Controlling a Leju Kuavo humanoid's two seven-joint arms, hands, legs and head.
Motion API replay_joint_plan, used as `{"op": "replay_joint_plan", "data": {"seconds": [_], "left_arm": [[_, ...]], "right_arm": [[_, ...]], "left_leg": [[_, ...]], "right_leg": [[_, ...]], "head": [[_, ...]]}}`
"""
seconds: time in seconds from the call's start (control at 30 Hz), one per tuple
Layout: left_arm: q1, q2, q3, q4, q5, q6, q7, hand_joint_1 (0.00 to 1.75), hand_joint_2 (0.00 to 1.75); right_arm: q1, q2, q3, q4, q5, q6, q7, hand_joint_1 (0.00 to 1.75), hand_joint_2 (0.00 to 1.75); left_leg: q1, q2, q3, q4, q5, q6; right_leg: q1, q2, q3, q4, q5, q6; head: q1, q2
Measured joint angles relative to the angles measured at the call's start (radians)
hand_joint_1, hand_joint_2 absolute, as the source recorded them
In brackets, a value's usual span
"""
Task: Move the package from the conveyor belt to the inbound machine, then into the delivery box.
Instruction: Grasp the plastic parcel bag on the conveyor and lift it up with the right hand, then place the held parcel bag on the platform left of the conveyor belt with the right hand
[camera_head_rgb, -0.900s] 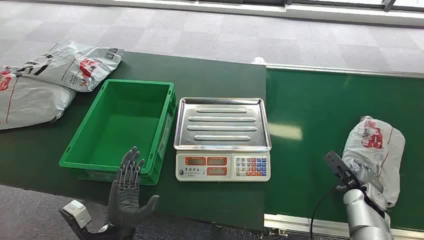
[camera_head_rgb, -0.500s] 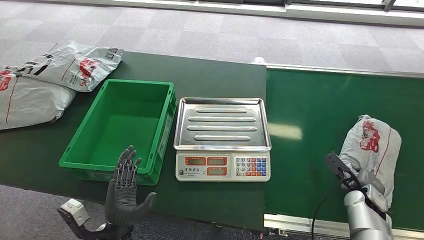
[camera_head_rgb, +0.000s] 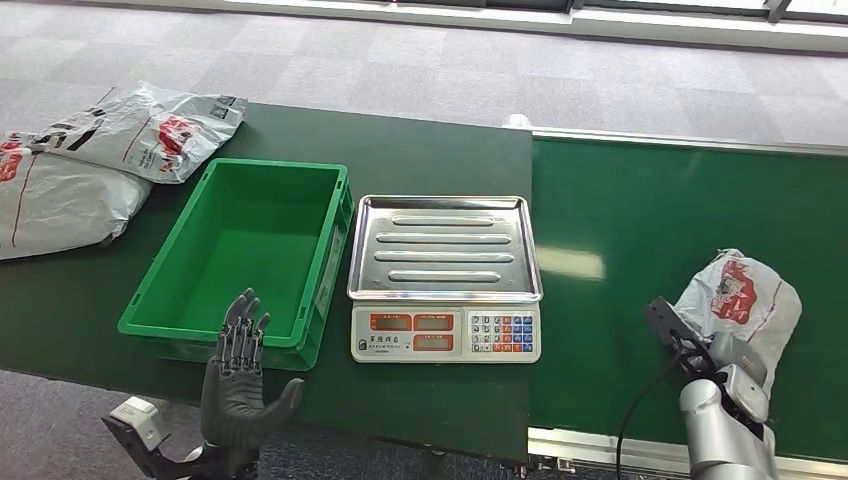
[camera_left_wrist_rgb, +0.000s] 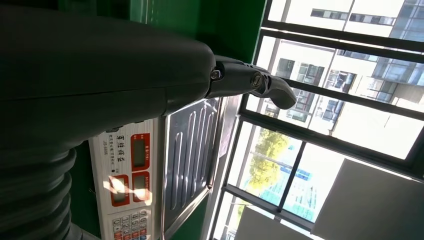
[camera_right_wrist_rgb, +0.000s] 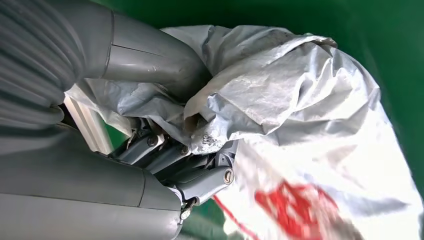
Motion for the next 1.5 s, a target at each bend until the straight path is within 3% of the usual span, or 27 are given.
{"op": "replay_joint_plan", "data": {"seconds": [0.1,0.17,0.2,0.3,0.57,0.67,0.77,0.87,0.93,1.03,1.13,1.47,1.5], "left_arm": [[0.002,-0.013,0.012,-0.02,-0.002,-0.007,0.015,0.0,1.75],[-0.001,-0.02,0.017,-0.026,-0.003,-0.013,0.023,0.0,1.75],[-0.004,-0.022,0.018,-0.026,-0.004,-0.015,0.025,0.0,1.75],[-0.015,-0.027,0.019,-0.019,-0.005,-0.018,0.028,0.0,1.75],[-0.039,-0.028,0.019,0.008,-0.01,-0.026,0.02,0.0,1.75],[-0.044,-0.028,0.019,0.018,-0.011,-0.029,0.013,0.0,1.75],[-0.051,-0.028,0.019,0.027,-0.011,-0.03,0.003,0.0,1.75],[-0.057,-0.027,0.018,0.036,-0.01,-0.036,-0.005,0.0,1.75],[-0.066,-0.027,0.018,0.044,-0.01,-0.044,-0.009,0.0,1.75],[-0.073,-0.025,0.012,0.055,-0.01,-0.05,-0.016,0.0,1.75],[-0.072,-0.023,0.003,0.065,-0.01,-0.051,-0.024,0.0,1.75],[-0.072,-0.004,-0.019,0.088,0.012,-0.032,-0.037,0.0,1.75],[-0.072,-0.002,-0.021,0.089,0.014,-0.03,-0.037,0.0,1.75]], "right_arm": [[0.025,0.048,0.003,-0.16,-0.011,-0.318,-0.136,1.75,1.75],[0.032,0.11,-0.009,-0.332,-0.028,-0.511,-0.299,1.75,1.75],[0.028,0.146,-0.023,-0.423,-0.042,-0.552,-0.391,1.75,1.75],[0.003,0.249,-0.089,-0.659,-0.102,-0.55,-0.623,1.75,1.75],[-0.053,0.396,-0.195,-0.912,-0.171,-0.531,-0.821,1.75,1.75],[-0.063,0.422,-0.202,-0.939,-0.16,-0.528,-0.804,1.75,1.75],[-0.046,0.418,-0.138,-0.914,-0.141,-0.459,-0.666,1.75,1.75],[-0.029,0.363,0.065,-0.813,-0.099,-0.309,-0.453,1.75,1.75],[-0.031,0.327,0.225,-0.724,-0.083,-0.235,-0.392,1.75,1.75],[-0.036,0.295,0.413,-0.6,-0.083,-0.191,-0.378,1.75,1.75],[-0.041,0.28,0.536,-0.516,-0.083,-0.189,-0.373,1.75,1.75],[-0.085,0.264,0.74,-0.359,-0.095,-0.168,-0.358,1.75,1.75],[-0.091,0.263,0.755,-0.346,-0.103,-0.162,-0.364,1.31,1.75]], "left_leg": [[-0.001,-0.001,-0.001,0.0,0.0,0.0],[-0.002,0.001,-0.001,0.0,0.0,0.0],[-0.002,0.002,-0.001,0.0,0.0,0.0],[0.0,0.002,-0.001,0.0,0.0,-0.001],[0.001,0.006,-0.001,0.0,0.0,-0.001],[0.001,0.006,-0.001,0.0,0.001,-0.001],[-0.001,0.005,-0.002,0.0,0.001,-0.001],[-0.002,0.009,-0.002,0.001,0.001,-0.001],[-0.002,0.01,-0.002,0.001,0.002,-0.002],[-0.001,0.009,-0.002,0.001,0.004,-0.003],[-0.001,0.008,-0.002,0.001,0.004,-0.003],[-0.001,0.008,-0.005,0.001,0.003,-0.003],[-0.001,0.009,-0.005,0.001,0.003,-0.003]], "right_leg": [[-0.001,0.0,-0.001,0.001,0.0,0.0],[0.0,0.002,-0.003,0.002,0.0,0.0],[0.0,0.003,-0.004,0.003,0.0,0.0],[0.0,0.001,-0.005,0.004,-0.002,-0.003],[0.0,0.006,-0.006,0.005,-0.001,-0.002],[0.0,0.006,-0.006,0.005,-0.001,-0.002],[0.001,0.006,-0.004,0.006,-0.001,-0.002],[0.001,0.01,-0.008,0.007,0.0,-0.002],[0.001,0.011,-0.01,0.009,0.001,-0.002],[0.001,0.009,-0.01,0.01,0.001,-0.002],[0.001,0.008,-0.011,0.01,0.001,-0.003],[0.001,0.008,-0.013,0.01,0.0,-0.004],[0.001,0.008,-0.013,0.01,0.0,-0.004]], "head": [[0.0,0.0],[0.0,0.0],[0.0,0.0],[0.0,0.0],[0.0,0.0],[0.0,0.0],[0.0,0.0],[0.0,0.0],[0.0,0.0],[0.0,0.0],[0.0,0.0],[0.0,0.0],[0.0,0.0]]}}
